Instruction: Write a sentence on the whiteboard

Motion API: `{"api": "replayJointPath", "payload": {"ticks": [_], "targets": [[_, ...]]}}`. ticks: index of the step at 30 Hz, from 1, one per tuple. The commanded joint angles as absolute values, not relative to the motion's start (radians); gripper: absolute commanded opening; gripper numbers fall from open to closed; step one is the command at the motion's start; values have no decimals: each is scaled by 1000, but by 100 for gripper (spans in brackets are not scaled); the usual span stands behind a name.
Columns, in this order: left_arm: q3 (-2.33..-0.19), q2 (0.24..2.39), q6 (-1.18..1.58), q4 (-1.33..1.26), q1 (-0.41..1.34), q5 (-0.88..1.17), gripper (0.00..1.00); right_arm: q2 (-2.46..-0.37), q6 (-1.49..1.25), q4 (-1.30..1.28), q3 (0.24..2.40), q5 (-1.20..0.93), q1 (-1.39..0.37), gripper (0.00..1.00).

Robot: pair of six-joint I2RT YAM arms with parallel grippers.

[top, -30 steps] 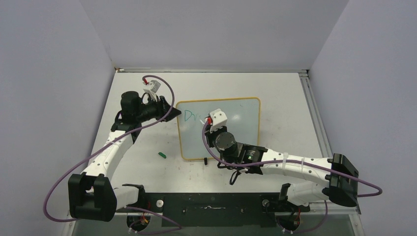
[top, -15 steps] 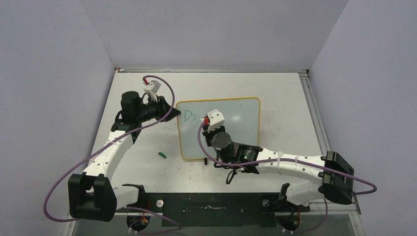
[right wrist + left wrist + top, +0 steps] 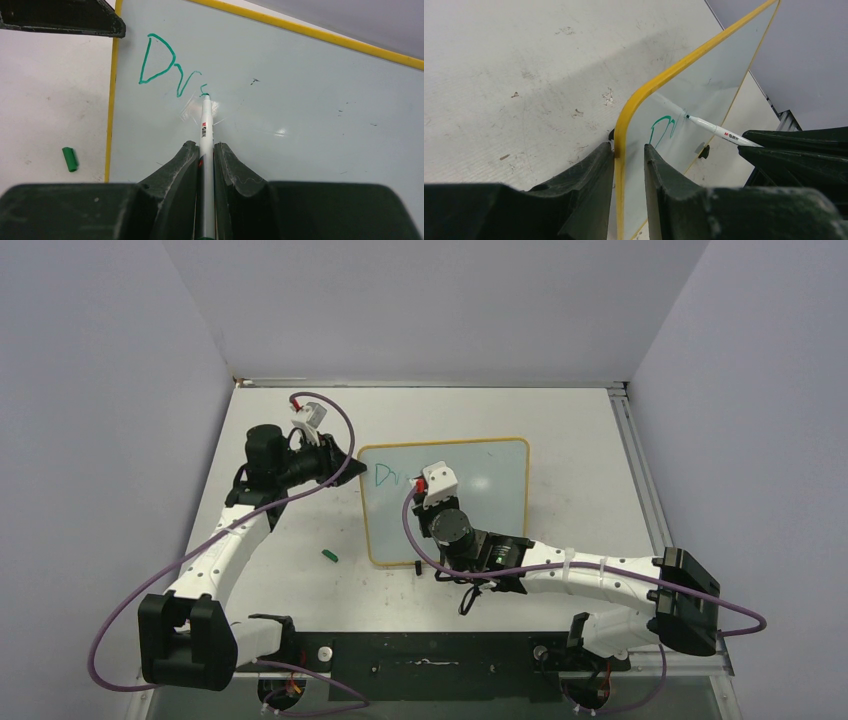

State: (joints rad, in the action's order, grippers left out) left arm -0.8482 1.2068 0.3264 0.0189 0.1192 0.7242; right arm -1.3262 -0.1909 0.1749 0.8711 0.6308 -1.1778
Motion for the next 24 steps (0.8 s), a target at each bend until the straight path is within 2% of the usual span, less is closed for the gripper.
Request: {"api": "replayJointPath", "payload": {"ticks": [1, 24], "targets": [[-897, 1199, 308, -2, 123, 726, 26, -1328, -205, 155, 902, 686, -1173, 5], [-897, 1198, 307, -2, 123, 739, 25, -1365, -135, 243, 934, 698, -1172, 5]]}}
